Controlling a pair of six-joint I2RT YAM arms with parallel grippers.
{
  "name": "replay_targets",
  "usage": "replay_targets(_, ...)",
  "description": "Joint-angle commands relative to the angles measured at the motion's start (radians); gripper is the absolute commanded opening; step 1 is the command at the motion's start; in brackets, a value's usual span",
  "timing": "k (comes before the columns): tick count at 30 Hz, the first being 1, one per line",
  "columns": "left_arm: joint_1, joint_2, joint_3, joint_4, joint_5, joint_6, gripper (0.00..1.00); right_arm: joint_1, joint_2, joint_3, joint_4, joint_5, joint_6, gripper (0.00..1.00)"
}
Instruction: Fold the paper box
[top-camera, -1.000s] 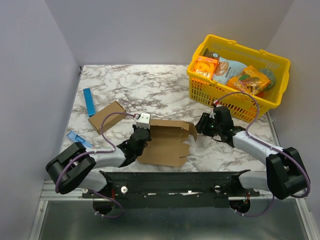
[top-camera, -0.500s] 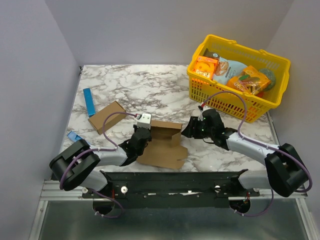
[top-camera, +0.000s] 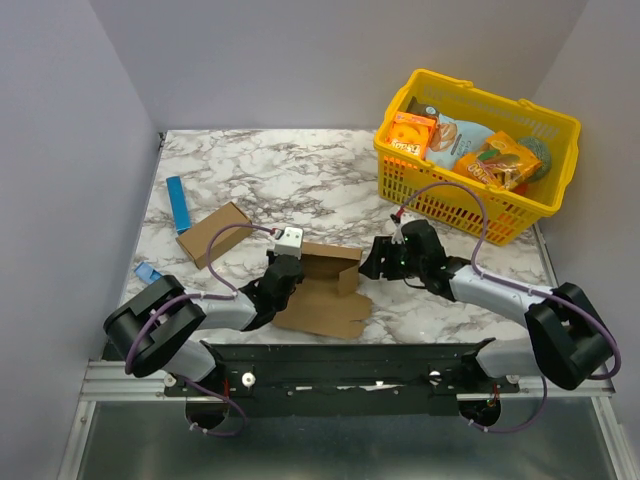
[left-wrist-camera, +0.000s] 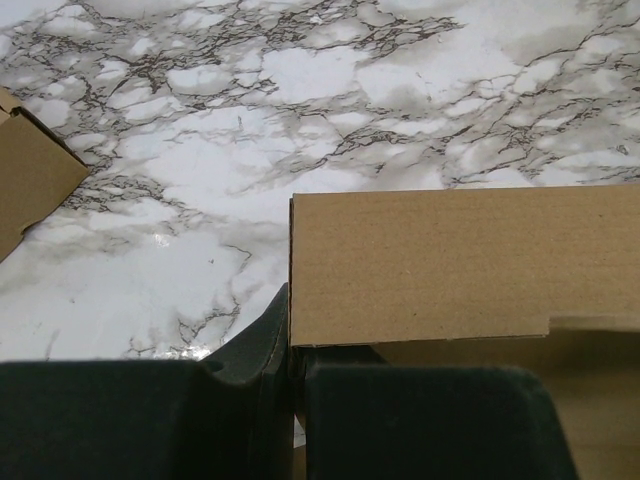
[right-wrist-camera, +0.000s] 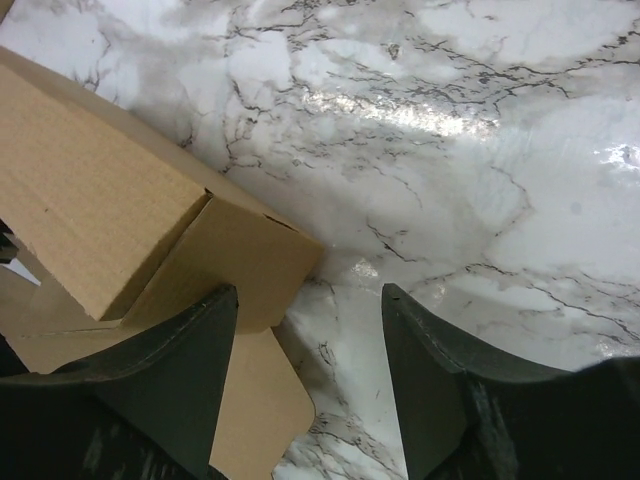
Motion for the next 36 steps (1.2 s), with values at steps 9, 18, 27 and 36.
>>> replay_targets(9,-0.010,0.008,0.030,0.026,0.045,-0.024,0.00,0.041,-0.030,-0.120,0.282,-0.178,-0.126,0.60)
replay_targets(18,-0.010,0.009,0.026,0.026,0.054,-0.024,0.00,0.043,0.001,-0.189,0.456,-0.263,-0.166,0.62)
replay_targets(27,-0.010,0.008,0.015,0.044,0.065,-0.012,0.00,0.047,-0.004,-0.155,0.396,-0.146,-0.203,0.61)
replay_targets(36,-0.010,0.005,-0.004,0.061,0.088,-0.020,0.00,0.047,0.025,-0.134,0.391,0.043,-0.203,0.71)
